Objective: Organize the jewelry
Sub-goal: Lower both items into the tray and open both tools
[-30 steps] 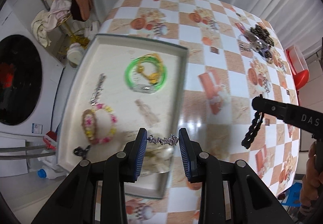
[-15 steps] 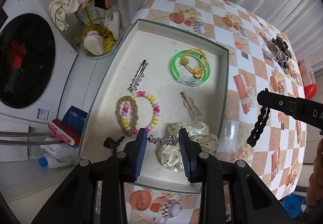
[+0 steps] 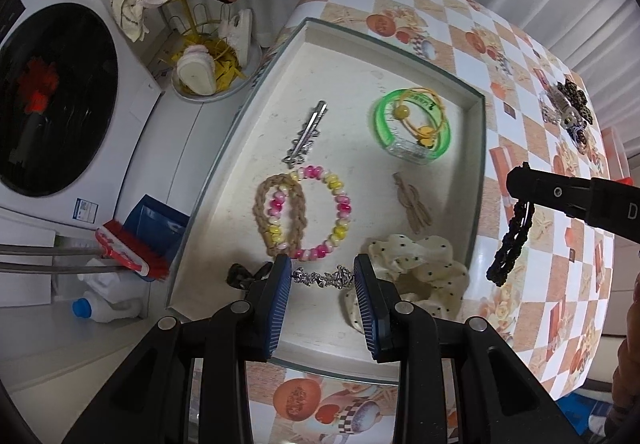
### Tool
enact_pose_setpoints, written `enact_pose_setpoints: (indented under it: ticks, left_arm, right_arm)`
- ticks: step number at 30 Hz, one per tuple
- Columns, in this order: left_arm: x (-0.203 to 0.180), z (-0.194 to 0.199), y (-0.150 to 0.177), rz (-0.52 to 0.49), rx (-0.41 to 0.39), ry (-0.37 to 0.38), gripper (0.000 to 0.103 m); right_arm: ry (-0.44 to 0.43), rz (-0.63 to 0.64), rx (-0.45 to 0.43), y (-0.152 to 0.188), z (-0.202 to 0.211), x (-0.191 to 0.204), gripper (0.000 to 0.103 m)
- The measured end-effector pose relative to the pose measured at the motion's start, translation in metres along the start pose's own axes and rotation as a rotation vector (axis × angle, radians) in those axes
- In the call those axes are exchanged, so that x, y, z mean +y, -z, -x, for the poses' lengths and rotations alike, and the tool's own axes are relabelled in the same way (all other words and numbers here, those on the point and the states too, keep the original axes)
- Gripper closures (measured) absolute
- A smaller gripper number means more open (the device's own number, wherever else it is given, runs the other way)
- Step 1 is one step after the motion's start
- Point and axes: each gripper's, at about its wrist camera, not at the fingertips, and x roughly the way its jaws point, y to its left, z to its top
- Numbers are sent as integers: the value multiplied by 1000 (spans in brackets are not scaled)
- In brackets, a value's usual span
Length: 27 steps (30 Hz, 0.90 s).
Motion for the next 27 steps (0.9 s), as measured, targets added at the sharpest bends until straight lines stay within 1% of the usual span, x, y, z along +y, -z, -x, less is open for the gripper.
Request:
enact_pose_setpoints:
  ticks: [12,19,27]
  left_arm:
    - [8,-17,-13,-1,-3,-9,65]
    - [8,-33,-25,-8,-9,-27,65]
    - [7,-48,-34,-13,-13,-47,65]
  right_arm:
    - [-19,21,27,-14,-28,16,67]
    - [-31,22,67,-22,-54,23,67]
    - [-5,8,92,-31,-82,23,67]
